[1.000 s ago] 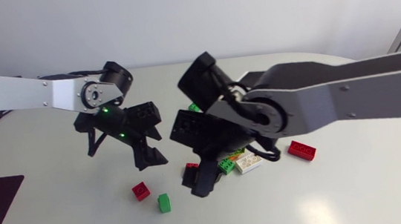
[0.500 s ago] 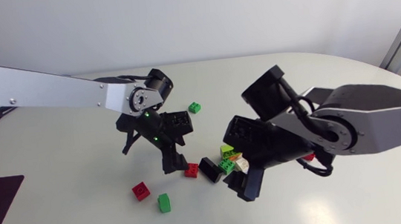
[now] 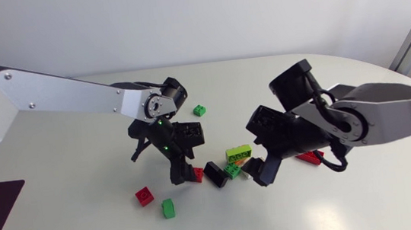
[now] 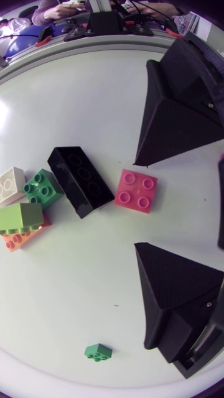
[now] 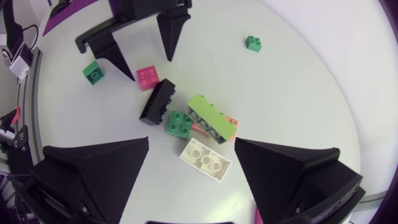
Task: Sort duplo bricks by size, large to the right and small to the left
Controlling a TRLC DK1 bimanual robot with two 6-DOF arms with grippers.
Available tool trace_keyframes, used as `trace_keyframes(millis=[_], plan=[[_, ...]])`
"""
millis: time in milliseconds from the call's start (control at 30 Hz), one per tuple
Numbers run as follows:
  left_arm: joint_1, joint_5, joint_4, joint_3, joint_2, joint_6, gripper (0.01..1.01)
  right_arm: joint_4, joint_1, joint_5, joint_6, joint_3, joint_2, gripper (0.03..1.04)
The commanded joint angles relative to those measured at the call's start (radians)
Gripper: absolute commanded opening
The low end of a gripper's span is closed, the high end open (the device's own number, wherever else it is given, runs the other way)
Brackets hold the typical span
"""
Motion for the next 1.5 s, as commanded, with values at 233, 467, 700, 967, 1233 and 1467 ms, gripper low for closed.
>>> trace_keyframes(millis=[233, 467, 700, 967, 1233, 1467], plan=[[-0.013, 0.005, -0.006, -0.075, -0.009, 0.043, 0.29, 0.025, 0.004, 0.046, -0.041, 0.183, 0.237, 0.96], [0.027, 0.019, -0.037, -0.146, -0.075, 0.067, 0.284, -0.012, -0.001, -0.011, -0.193, 0.25, 0.298, 0.96], [0.113, 0.038, -0.071, -0.201, -0.171, 0.096, 0.284, -0.109, -0.062, -0.063, -0.316, 0.313, 0.369, 0.93], [0.164, 0.038, -0.094, -0.272, -0.259, 0.113, 0.284, -0.153, -0.102, -0.091, -0.396, 0.296, 0.422, 0.76], [0.184, 0.039, -0.149, -0.368, -0.398, 0.122, 0.285, -0.099, -0.084, -0.092, -0.389, 0.247, 0.386, 0.32], [0.179, 0.041, -0.168, -0.469, -0.47, 0.125, 0.285, -0.061, -0.079, -0.091, -0.34, 0.235, 0.304, 0.31]])
